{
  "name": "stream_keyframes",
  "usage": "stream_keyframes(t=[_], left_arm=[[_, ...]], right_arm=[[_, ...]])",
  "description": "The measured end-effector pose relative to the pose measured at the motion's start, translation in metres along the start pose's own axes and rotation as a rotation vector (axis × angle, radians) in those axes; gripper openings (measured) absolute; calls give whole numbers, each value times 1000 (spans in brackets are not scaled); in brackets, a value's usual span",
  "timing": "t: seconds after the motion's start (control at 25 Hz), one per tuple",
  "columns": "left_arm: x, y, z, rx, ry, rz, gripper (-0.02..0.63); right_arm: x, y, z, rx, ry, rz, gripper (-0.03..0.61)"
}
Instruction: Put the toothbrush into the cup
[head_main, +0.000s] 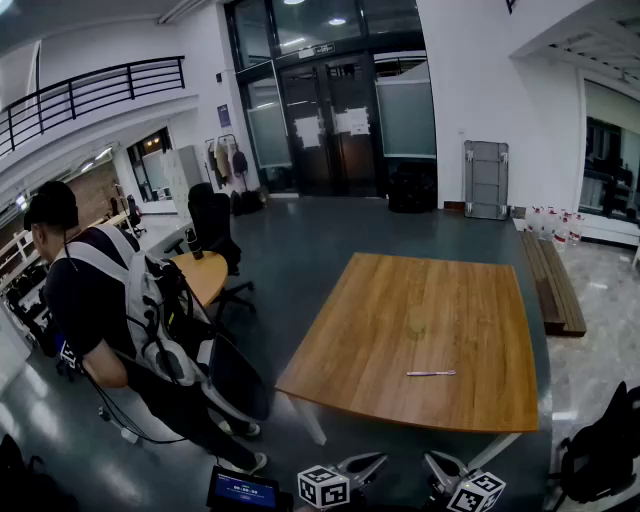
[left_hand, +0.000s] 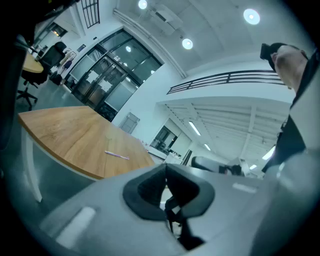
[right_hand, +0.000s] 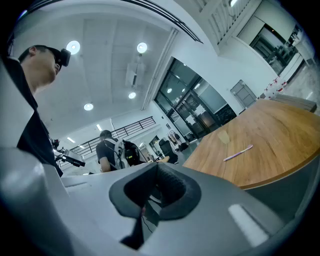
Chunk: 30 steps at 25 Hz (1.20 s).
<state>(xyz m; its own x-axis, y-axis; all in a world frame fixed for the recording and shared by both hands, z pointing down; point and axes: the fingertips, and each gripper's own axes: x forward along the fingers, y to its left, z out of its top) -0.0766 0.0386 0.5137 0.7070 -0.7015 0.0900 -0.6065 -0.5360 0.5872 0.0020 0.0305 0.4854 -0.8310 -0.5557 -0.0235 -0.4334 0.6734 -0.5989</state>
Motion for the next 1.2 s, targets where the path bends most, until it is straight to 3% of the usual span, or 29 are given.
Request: stream_keyframes(t=[0.92, 1.08, 1.2], left_arm=[[4, -8, -8, -18, -3, 8, 3], [34, -15, -2, 25, -35, 6, 3], [55, -41, -4, 12, -31, 11, 3]], right_arm=[[-11, 1, 5, -8, -15, 33, 5], [-23, -14, 35, -45, -33, 76, 5], [-50, -25, 52, -14, -27, 48, 5]])
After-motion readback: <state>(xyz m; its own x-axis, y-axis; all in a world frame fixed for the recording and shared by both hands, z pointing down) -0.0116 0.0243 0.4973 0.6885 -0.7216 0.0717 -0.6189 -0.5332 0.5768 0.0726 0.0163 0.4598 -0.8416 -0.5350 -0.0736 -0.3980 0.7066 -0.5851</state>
